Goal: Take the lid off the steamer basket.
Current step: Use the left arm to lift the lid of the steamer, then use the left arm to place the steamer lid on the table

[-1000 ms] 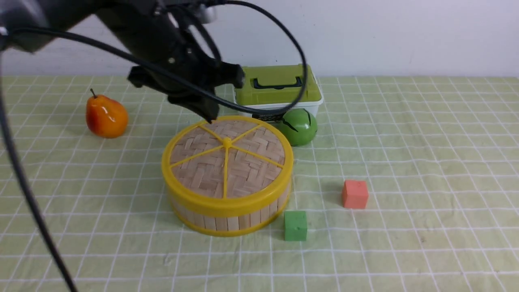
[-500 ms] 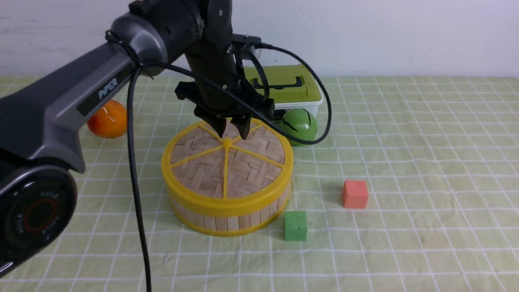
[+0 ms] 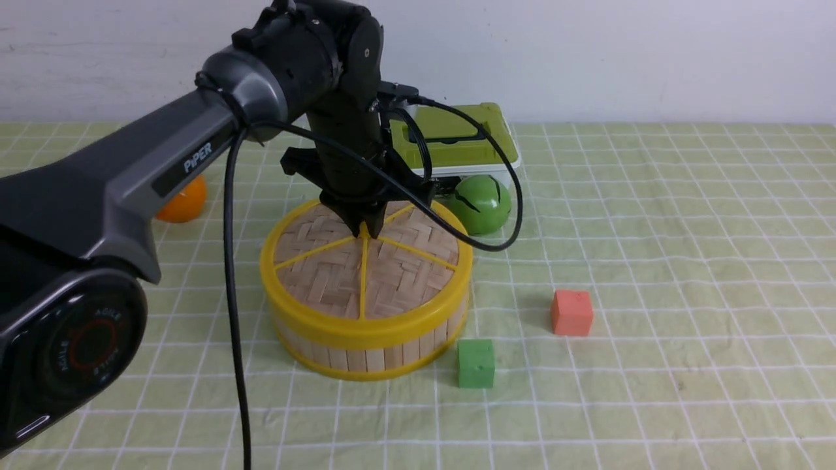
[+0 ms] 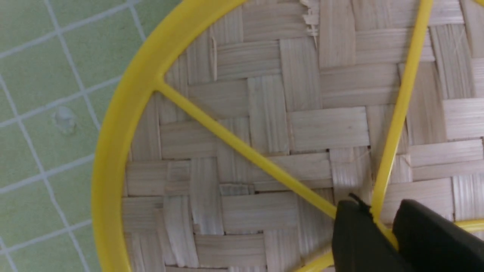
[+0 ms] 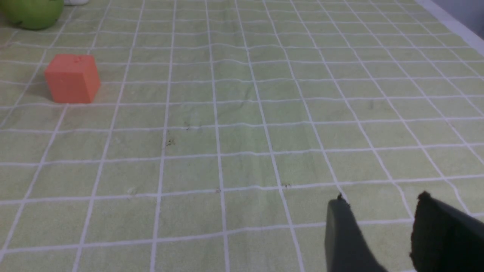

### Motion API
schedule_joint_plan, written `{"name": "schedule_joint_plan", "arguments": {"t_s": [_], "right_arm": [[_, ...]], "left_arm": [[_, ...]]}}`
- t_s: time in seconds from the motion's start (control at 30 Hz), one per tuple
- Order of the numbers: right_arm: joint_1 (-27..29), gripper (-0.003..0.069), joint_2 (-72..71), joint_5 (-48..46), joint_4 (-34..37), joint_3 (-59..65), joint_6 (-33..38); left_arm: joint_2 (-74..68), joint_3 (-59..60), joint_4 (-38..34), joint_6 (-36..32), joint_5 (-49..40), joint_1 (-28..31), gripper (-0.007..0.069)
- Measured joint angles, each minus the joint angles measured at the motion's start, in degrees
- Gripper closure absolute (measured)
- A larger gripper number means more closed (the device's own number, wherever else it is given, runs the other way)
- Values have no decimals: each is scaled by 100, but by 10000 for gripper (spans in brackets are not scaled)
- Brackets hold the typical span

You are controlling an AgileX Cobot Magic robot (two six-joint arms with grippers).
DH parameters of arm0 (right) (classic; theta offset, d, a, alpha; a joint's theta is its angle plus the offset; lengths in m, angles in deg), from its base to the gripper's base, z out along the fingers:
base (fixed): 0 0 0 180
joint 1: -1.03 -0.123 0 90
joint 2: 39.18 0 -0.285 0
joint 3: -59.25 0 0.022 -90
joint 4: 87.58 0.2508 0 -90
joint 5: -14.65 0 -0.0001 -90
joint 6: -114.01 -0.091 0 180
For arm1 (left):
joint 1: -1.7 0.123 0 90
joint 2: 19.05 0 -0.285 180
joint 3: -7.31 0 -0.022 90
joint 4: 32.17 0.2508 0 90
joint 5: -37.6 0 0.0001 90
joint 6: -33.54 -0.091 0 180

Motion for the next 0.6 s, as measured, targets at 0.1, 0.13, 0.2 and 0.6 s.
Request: {"name": "schedule_joint_plan", "arguments": {"t_s": [0.1, 0.13, 0.2, 0.6], "right_arm": [[0, 418, 0, 0, 0, 0, 0], [0, 418, 0, 0, 0, 0, 0], [0, 418, 0, 0, 0, 0, 0], [0, 418, 0, 0, 0, 0, 0]], "left_arm": [[0, 0, 33, 53, 0, -10, 515], [0, 0, 40, 55, 0, -10, 515], [18, -7, 40, 55, 0, -10, 515], [2044, -27, 841, 61, 0, 131, 515]]}}
